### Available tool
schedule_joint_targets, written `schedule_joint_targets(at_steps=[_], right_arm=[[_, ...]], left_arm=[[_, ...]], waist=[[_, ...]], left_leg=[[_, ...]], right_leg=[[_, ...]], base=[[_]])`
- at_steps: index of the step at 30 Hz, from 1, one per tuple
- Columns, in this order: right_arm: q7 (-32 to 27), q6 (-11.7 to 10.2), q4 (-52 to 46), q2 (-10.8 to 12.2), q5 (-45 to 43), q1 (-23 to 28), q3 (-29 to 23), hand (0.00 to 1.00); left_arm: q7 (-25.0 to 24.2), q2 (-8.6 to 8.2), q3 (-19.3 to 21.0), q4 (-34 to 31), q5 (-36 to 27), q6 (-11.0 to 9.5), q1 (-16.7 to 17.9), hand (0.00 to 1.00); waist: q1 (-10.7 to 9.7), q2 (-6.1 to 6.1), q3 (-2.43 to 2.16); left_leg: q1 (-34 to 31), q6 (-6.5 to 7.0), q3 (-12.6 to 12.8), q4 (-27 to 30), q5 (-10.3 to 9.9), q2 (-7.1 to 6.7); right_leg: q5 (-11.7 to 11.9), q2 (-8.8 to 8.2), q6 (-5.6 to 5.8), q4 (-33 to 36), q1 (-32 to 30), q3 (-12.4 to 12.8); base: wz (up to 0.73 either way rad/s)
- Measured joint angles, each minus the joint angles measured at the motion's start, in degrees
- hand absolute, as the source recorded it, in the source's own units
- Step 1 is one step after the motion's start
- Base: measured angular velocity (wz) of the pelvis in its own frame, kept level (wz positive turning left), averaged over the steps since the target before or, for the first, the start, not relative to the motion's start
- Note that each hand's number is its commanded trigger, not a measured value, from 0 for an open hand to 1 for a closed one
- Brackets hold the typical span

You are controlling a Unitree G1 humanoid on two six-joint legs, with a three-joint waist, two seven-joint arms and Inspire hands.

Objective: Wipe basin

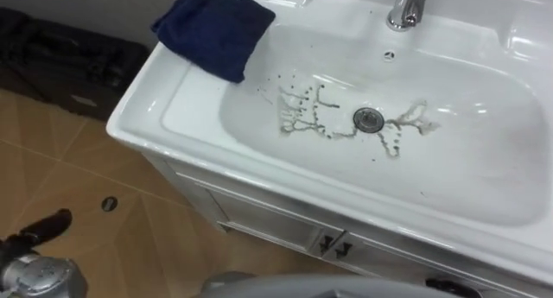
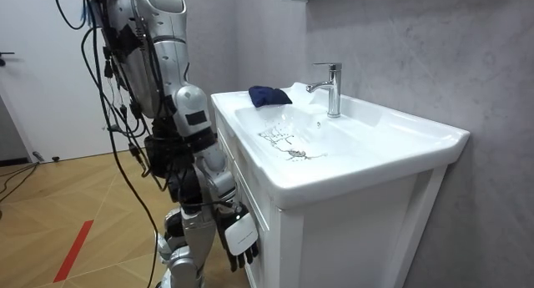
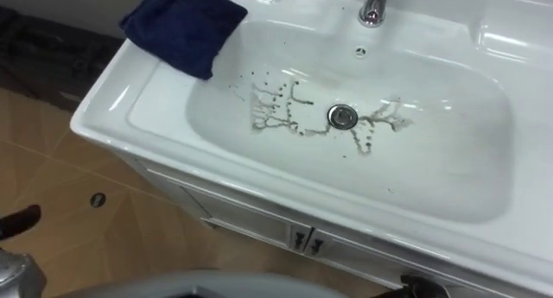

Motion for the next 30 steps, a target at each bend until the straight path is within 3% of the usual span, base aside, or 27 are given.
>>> schedule_joint_targets(at_steps=[1,7,15,19,25,30], right_arm=[[0.1,-0.4,0.3,-0.1,0.0,0.0,0.0,0.00],[0.6,-1.6,0.4,-0.3,-0.3,0.7,0.0,0.00],[2.2,-2.3,0.8,-0.4,-1.7,1.0,0.2,0.00],[3.2,-2.2,2.1,-0.4,-1.7,1.1,0.8,0.00],[4.5,-1.3,2.6,-0.4,-2.1,1.4,0.8,0.00],[4.4,-0.8,2.6,-0.4,-2.8,1.6,0.7,0.00]], left_arm=[[1.2,0.72,0.2,-2.9,0.0,-1.3,0.0,0.00],[5.2,3.98,0.6,-14.3,0.8,-3.1,-1.6,0.00],[5.2,4.04,-0.3,-23.9,10.3,-4.4,-3.2,0.00],[4.1,4.06,-3.1,-26.6,11.3,-4.3,-3.8,0.00],[3.1,4.07,-5.0,-27.9,11.8,-4.3,-4.1,0.00],[0.1,4.07,-10.2,-27.8,12.0,-4.2,-4.7,0.00]], waist=[[0.0,0.16,0.02],[-0.8,1.17,0.15],[-3.6,1.04,0.44],[-4.2,1.17,0.60],[-7.1,1.28,0.67],[-8.7,1.18,0.90]], left_leg=[[0.1,0.01,0.0,0.0,0.0,-0.02],[0.3,0.12,0.0,-0.1,0.1,-0.21],[0.6,0.15,0.8,-0.2,0.1,-0.11],[1.1,0.15,1.8,-0.5,0.1,0.02],[1.5,0.14,2.8,-1.5,0.1,0.34],[2.3,0.13,4.0,-1.1,0.1,0.38]], right_leg=[[0.0,-0.03,0.00,0.0,0.1,0.0],[0.0,-0.13,0.00,0.0,0.1,0.8],[0.0,-0.07,0.00,-0.1,0.2,1.4],[0.0,0.06,0.00,-0.1,0.2,2.6],[0.0,0.33,0.00,0.0,0.1,3.9],[0.0,0.25,-0.01,-0.1,0.1,5.4]], base=[[0.00],[-0.01],[-0.04],[-0.14],[-0.11],[-0.13]])
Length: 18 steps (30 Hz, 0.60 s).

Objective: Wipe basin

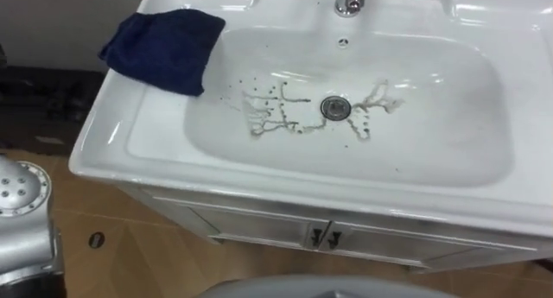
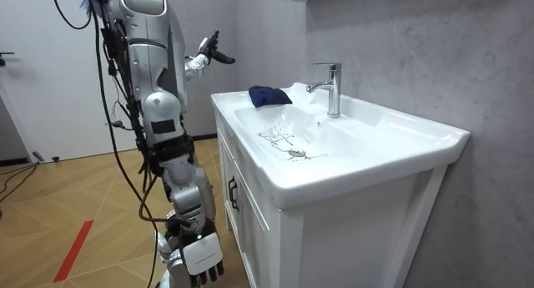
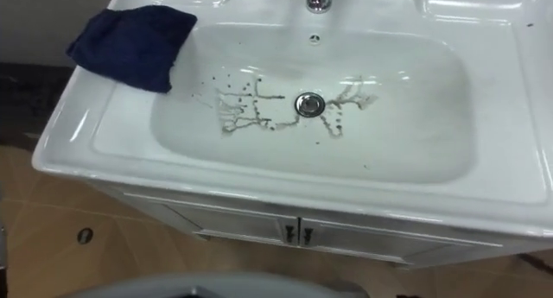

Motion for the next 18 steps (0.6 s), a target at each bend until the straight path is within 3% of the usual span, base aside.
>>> schedule_joint_targets(at_steps=[4,12,18], right_arm=[[0.2,0.5,-0.1,0.0,0.0,-0.6,0.0,0.00],[0.6,2.2,0.1,0.0,0.0,-0.3,0.0,0.00],[0.5,2.3,0.0,0.2,0.0,-0.2,0.0,0.00]], left_arm=[[-2.8,0.00,-4.0,0.8,0.4,1.0,-1.0,0.00],[-4.9,-0.01,-5.4,2.3,2.1,1.3,-2.0,0.00],[-4.9,-0.01,-5.9,8.6,2.4,1.3,-2.0,0.00]], waist=[[-1.3,0.00,-0.01],[-2.9,0.05,-0.01],[-3.1,-0.01,0.04]], left_leg=[[0.3,0.00,0.9,-0.1,0.0,0.09],[1.3,0.00,2.3,-0.4,0.0,0.32],[1.7,0.00,3.2,-1.3,0.0,0.78]], right_leg=[[0.0,0.10,0.00,0.1,0.1,1.3],[0.1,0.26,-0.09,0.5,0.0,2.4],[0.3,0.88,-0.52,1.3,-0.5,4.2]], base=[[-0.13],[-0.10],[-0.12]])
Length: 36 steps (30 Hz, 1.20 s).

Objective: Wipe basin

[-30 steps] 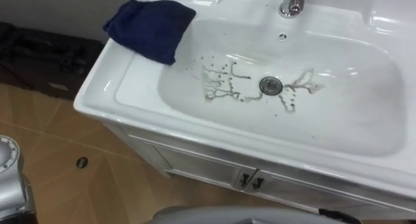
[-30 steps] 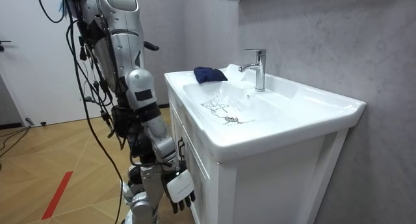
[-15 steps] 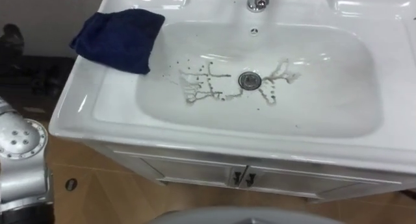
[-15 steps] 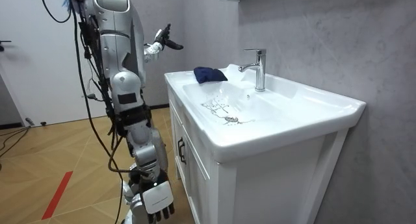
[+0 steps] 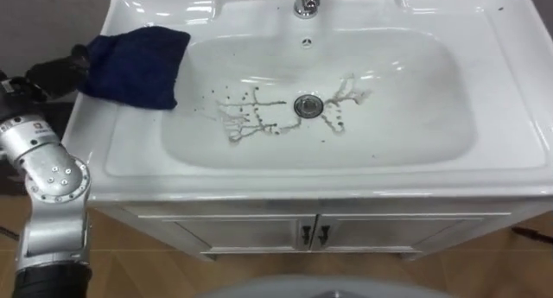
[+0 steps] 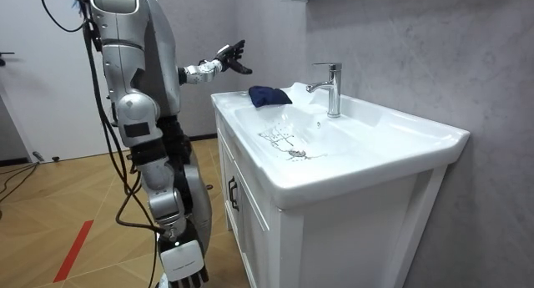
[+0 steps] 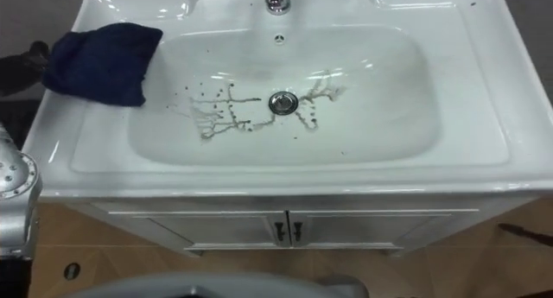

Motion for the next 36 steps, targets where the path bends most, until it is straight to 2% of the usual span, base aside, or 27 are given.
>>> schedule_joint_targets(at_steps=[1,2,4,10,14,23,36], right_arm=[[0.0,0.0,0.0,0.0,0.1,0.0,0.0,0.00],[-0.1,0.0,-0.1,0.0,0.3,0.1,0.0,0.00],[0.0,0.0,-0.3,0.0,0.2,0.1,0.0,0.00],[0.1,-0.2,-0.8,-0.2,-1.3,-1.0,0.0,0.00],[0.9,-0.1,-0.8,-0.2,-1.5,-1.0,0.0,0.00],[2.1,0.0,-0.7,-0.2,-4.2,-0.9,0.1,0.00],[2.4,-0.1,-0.7,-0.1,-6.2,-0.9,0.1,0.00]], left_arm=[[0.0,0.00,-0.1,0.7,0.0,0.0,0.0,0.00],[0.0,0.00,-0.5,1.7,0.0,0.0,0.0,0.00],[0.0,-0.02,-1.6,2.1,0.0,0.0,0.0,0.00],[-1.8,-0.02,-4.3,7.0,0.0,0.0,-0.2,0.00],[-3.3,-0.05,-5.8,10.6,0.0,1.4,-0.2,0.00],[-6.1,-0.05,-6.2,10.8,0.6,2.0,-0.2,0.00],[-7.3,-0.10,-7.4,9.2,9.2,2.1,-0.3,0.00]], waist=[[-0.1,0.06,-0.02],[-0.2,-0.14,-0.25],[0.4,-0.09,-0.24],[-0.4,0.32,-0.28],[-1.1,0.36,-0.27],[-1.2,0.48,-0.26],[-1.5,0.62,-0.47]], left_leg=[[-0.1,-0.02,0.0,0.0,0.0,0.05],[-0.6,-0.06,0.0,0.1,0.0,0.11],[-0.8,-0.31,0.8,0.2,0.2,0.34],[-0.5,-0.35,1.1,0.2,0.2,0.36],[-0.5,-0.35,1.1,0.1,0.2,0.37],[-0.3,-0.35,1.2,0.1,0.2,0.38],[-0.4,-0.35,1.2,0.1,0.2,0.38]], right_leg=[[0.0,0.05,-0.03,0.0,-0.1,0.0],[0.1,0.10,-0.10,0.0,-0.5,0.0],[0.1,0.30,-0.23,0.7,-1.4,0.6],[0.2,0.30,-0.28,0.5,-1.5,0.6],[0.2,0.31,-0.29,0.6,-1.3,0.7],[0.2,0.32,-0.29,0.6,-0.8,0.7],[0.2,0.41,-0.30,0.6,-1.0,1.5]], base=[[-0.04],[-0.05],[-0.14],[-0.04],[0.00],[0.00],[-0.01]])
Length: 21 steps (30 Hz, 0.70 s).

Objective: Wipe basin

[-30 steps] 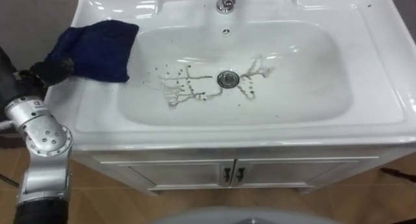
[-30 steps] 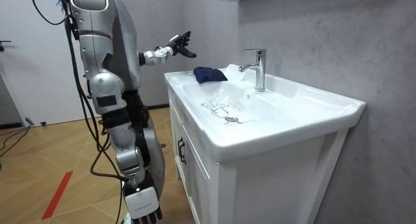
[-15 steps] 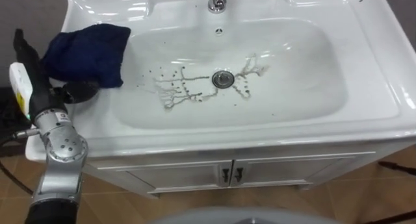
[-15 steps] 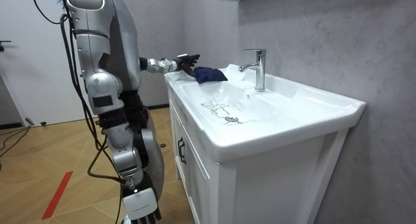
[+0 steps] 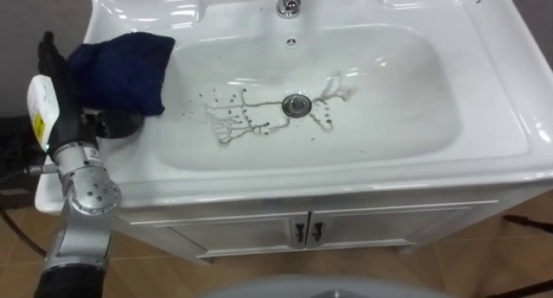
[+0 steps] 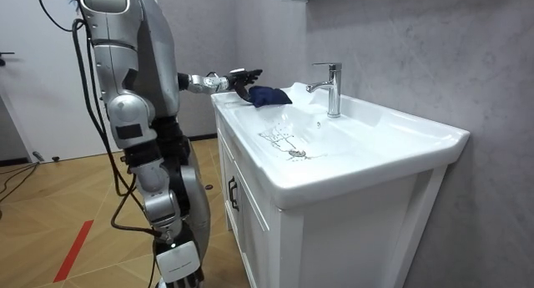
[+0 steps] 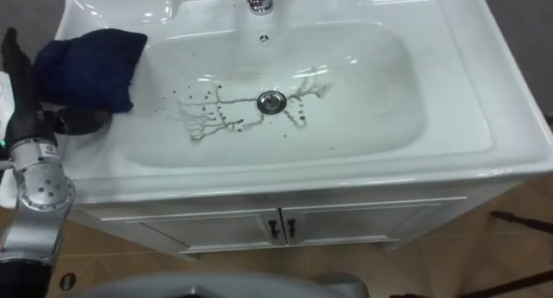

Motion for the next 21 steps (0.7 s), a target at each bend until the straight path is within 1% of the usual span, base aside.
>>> schedule_joint_targets(at_steps=[3,4,9,13,21], right_arm=[[0.0,0.0,0.0,0.0,0.0,-0.1,0.0,0.00],[0.1,0.0,0.0,0.1,0.0,-0.1,0.0,0.00],[0.2,-0.1,0.0,0.2,0.0,-0.1,0.0,0.00],[0.2,0.0,0.2,0.1,0.0,-0.1,-0.1,0.00],[-0.4,0.1,0.2,0.2,0.0,-0.1,0.0,0.00]], left_arm=[[0.2,0.02,0.0,-2.5,1.9,0.0,-0.1,0.00],[0.2,0.02,0.0,-3.0,2.5,-0.1,-0.6,0.00],[0.6,0.05,0.0,-3.1,4.5,-0.2,-2.7,0.00],[1.1,0.05,-0.7,-3.1,4.5,-0.2,-2.8,0.00],[1.2,0.05,-3.1,-2.5,4.4,-0.2,-2.8,0.00]], waist=[[-0.2,-0.04,0.02],[-0.3,-0.06,0.04],[-0.5,-0.27,0.17],[-1.1,-0.42,0.27],[-1.1,-0.49,0.31]], left_leg=[[-0.1,0.00,0.1,0.0,0.0,-0.01],[-0.1,0.00,0.1,0.0,0.0,-0.02],[0.1,0.01,0.2,0.0,0.0,-0.01],[0.1,0.01,0.2,-0.1,0.0,0.01],[-0.1,0.01,0.2,-0.3,0.0,0.04]], right_leg=[[0.0,0.01,0.00,0.0,-0.2,0.2],[0.0,0.00,0.00,0.0,-0.1,0.3],[0.0,0.04,0.00,0.0,0.0,0.5],[0.0,0.10,0.00,0.0,0.0,0.6],[0.0,0.17,0.00,0.1,-0.5,0.8]], base=[[-0.01],[0.00],[0.00],[0.00],[0.00]])
